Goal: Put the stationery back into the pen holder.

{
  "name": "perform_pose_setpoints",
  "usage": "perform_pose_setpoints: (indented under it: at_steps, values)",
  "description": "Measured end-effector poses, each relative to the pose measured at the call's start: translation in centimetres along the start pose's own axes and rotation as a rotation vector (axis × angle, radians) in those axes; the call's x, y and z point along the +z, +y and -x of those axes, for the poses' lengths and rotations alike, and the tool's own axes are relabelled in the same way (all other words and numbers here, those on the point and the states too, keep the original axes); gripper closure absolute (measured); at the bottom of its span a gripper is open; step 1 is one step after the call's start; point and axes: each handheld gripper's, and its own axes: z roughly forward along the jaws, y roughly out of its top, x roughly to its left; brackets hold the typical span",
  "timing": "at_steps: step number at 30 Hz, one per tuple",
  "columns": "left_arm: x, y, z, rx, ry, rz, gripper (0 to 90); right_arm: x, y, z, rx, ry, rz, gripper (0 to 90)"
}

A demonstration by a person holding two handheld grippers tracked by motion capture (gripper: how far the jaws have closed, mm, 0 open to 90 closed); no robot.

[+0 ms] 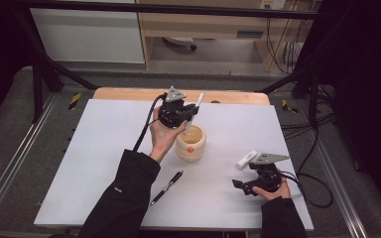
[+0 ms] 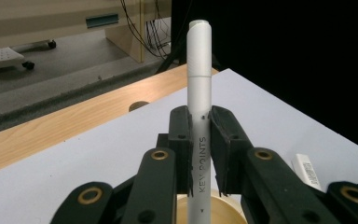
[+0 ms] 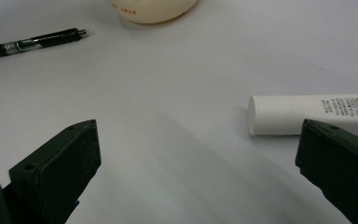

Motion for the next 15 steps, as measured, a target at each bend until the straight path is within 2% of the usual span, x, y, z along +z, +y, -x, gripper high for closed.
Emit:
perform_pose_setpoints:
  at_steps: [8,15]
  values:
    - [0.9,-0.7,0.1,0.017,0.001,-0.016,78.5,0.0,0.0,0.0,-0.001,0.000,0.000,0.6]
    - [1.5,-1.9,0.2,0.015,-0.009,-0.035,78.5,0.1,0.0,0.0,-0.004,-0.001,-0.001,0.6]
